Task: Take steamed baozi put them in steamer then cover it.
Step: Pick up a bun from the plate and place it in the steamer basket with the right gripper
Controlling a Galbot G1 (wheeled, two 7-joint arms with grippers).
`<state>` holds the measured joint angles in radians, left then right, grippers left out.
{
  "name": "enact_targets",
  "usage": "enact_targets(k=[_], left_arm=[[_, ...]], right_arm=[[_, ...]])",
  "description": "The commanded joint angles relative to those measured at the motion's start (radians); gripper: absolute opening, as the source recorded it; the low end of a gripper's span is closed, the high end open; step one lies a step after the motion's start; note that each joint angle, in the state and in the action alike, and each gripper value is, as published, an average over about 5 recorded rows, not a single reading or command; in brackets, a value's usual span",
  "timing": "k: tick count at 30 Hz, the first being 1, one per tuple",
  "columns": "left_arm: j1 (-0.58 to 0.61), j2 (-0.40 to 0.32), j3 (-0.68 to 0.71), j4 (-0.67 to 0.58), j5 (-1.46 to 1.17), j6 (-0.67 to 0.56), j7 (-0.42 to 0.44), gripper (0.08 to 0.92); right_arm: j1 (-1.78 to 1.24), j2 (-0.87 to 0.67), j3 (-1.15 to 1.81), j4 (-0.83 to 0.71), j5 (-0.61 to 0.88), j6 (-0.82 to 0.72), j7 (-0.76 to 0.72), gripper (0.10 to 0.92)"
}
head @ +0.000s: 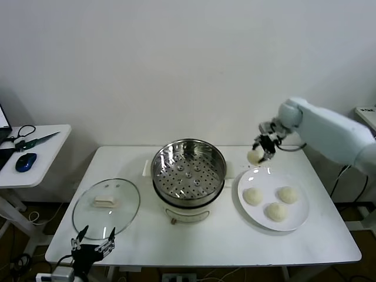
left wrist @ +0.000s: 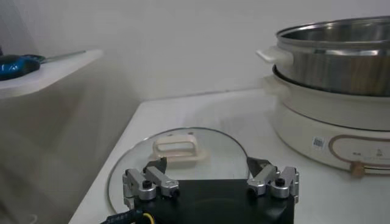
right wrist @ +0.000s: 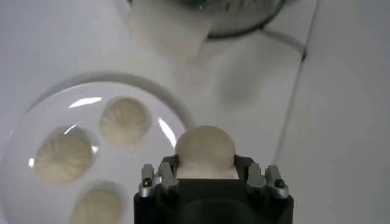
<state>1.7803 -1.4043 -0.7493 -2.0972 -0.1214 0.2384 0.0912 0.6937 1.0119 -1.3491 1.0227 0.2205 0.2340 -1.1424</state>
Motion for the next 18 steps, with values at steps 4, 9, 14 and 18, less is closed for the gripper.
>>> enact_targets(k=[4, 9, 14, 18], left_arm=[[-0.003, 0.0, -0.014, -0.012, -0.003, 0.002, 0.0, 0.823], [-0.004, -0.006, -0.022, -0.027, -0.008, 0.007, 0.0, 0.823], [0.0, -0.011, -0.019, -0.036, -0.007, 0.009, 0.0, 0.823], [0.002, -0.011, -0.015, -0.033, -0.003, 0.008, 0.0, 0.823]], right_arm=[[0.287, 0.263, -0.158, 0.29, -0.066, 0.424, 0.043, 0.628], [0.116, 0.304, -0.089, 0.238, -0.267, 0.473, 0.09, 0.628], [-0.062, 0.304, -0.01, 0.149, -0.465, 0.491, 0.144, 0.627], [-0.195, 0.31, 0.083, 0.032, -0.583, 0.5, 0.202, 0.625]])
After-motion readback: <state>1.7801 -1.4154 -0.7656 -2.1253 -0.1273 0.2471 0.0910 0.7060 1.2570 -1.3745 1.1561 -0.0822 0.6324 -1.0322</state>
